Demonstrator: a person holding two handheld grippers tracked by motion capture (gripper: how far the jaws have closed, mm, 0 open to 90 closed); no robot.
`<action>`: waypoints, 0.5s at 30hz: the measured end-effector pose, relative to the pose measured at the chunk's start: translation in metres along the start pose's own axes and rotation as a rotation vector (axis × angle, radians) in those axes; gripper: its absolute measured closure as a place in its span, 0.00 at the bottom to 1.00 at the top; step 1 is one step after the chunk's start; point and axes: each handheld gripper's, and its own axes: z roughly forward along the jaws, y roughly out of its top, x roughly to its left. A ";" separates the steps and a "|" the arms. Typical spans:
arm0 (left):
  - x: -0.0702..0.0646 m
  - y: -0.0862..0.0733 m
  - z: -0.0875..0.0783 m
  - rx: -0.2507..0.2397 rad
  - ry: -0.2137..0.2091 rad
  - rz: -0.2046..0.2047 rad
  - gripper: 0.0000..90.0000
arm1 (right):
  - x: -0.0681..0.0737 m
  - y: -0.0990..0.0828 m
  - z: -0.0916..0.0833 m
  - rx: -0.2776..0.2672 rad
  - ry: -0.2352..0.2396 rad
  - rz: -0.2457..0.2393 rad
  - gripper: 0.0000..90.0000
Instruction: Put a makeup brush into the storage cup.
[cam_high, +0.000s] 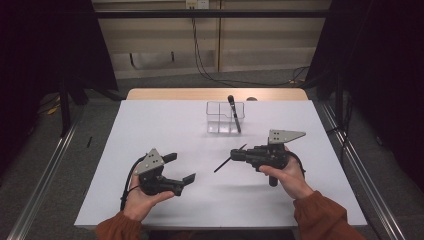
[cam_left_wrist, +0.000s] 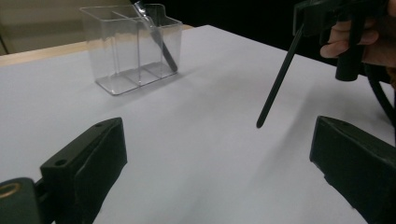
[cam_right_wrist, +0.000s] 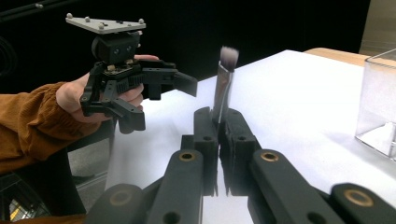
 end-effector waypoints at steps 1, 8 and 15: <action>0.001 -0.001 -0.002 -0.004 0.004 0.001 0.04 | 0.000 0.000 -0.001 0.003 0.000 0.002 0.96; 0.006 -0.003 -0.018 -0.022 0.041 0.002 0.03 | -0.006 0.004 -0.008 0.013 -0.036 0.009 0.96; 0.015 -0.005 -0.036 -0.046 0.075 -0.001 0.02 | -0.012 0.006 -0.013 0.033 -0.076 0.020 0.96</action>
